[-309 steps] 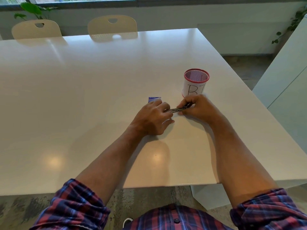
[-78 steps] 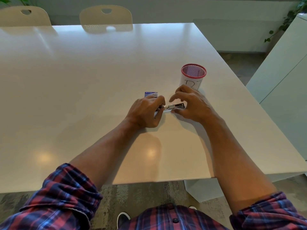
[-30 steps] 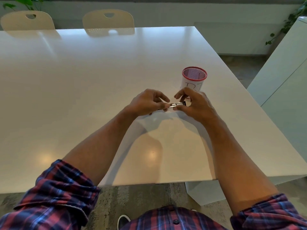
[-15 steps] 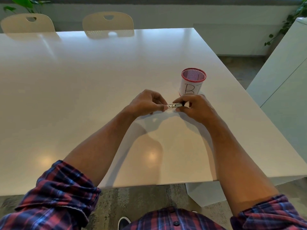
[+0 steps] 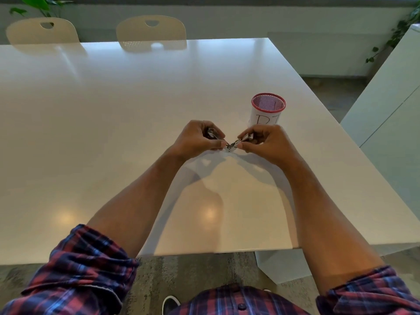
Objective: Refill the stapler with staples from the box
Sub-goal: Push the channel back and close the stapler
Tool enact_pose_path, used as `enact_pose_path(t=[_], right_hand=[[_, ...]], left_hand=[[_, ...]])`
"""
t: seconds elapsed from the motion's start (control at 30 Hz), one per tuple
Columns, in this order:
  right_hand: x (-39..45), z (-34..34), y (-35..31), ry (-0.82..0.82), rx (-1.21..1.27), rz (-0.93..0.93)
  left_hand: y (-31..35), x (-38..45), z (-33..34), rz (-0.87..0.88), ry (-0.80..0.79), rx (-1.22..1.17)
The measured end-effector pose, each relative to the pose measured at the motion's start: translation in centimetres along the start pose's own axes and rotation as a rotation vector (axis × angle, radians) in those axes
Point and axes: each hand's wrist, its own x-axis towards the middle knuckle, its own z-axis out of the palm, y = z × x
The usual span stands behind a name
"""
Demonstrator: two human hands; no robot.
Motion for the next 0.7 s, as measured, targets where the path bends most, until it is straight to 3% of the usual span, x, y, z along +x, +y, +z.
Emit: enact_pose_path(t=[0.2,0.37,0.7], right_hand=[[0.5,0.5,-0.8,-0.113,0.053,0.007],[0.6,1.1,-1.1,-0.123,-0.063,-0.048],[0.3,1.0,-0.9,-0.107,-0.077,-0.015]], left_hand=[[0.3,-0.1,1.2,-0.01,-0.088,-0.075],[0.4,-0.3,1.8,-0.013,-0.191,-0.14],[0.4,-0.5,2.3,-0.016,-0.171,-0.139]])
